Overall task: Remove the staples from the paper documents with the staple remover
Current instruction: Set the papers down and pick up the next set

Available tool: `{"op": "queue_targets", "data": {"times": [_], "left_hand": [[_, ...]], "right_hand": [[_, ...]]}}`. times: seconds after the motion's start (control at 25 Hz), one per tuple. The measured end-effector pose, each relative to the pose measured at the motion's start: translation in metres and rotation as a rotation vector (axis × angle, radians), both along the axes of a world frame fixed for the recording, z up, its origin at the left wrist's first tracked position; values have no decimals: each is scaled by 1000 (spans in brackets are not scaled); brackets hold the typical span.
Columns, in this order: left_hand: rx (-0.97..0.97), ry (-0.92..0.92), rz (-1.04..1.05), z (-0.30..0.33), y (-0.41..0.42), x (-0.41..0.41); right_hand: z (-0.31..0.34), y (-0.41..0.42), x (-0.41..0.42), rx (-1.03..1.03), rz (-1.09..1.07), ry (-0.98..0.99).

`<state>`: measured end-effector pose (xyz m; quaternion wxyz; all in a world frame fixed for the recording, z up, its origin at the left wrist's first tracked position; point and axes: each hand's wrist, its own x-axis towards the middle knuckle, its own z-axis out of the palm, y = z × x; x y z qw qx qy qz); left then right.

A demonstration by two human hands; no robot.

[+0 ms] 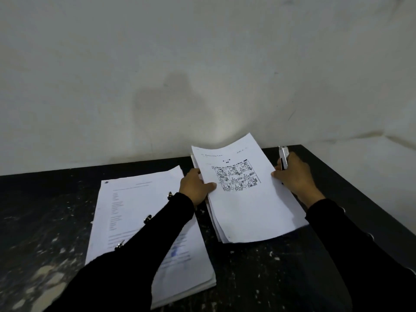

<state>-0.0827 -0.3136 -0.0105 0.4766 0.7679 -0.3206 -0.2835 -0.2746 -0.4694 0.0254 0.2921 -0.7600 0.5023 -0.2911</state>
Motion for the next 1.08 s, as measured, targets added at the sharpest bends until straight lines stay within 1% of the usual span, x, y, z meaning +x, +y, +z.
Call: {"op": "queue_targets", "data": {"times": [0.12, 0.24, 0.36, 0.52, 0.64, 0.76, 0.88, 1.0, 1.08], "left_hand": [[64, -88, 32, -11, -10, 1], [150, -218, -10, -16, -15, 4], [230, -308, -43, -23, -22, 13], [296, -391, -32, -22, -29, 15], [307, -408, -12, -19, -30, 14], [266, -414, -8, -14, -23, 13], [134, -421, -11, -4, -5, 13], [3, -369, 56, 7, 28, 17], [-37, -331, 118, 9, 56, 24]], "right_hand": [[-14, -11, 3, -19, 11, 78], [-28, -18, 7, -60, -2, 143], [-34, -21, 12, -89, -21, 216], [-35, -17, 18, -120, -7, 323], [-32, -9, 20, -198, 7, 448], [-28, 1, 23, -345, -5, 491], [-23, 17, 31, -418, 42, 449], [-19, 45, 46, -411, 156, 366], [-17, 69, 58, -350, 248, 315]]}}
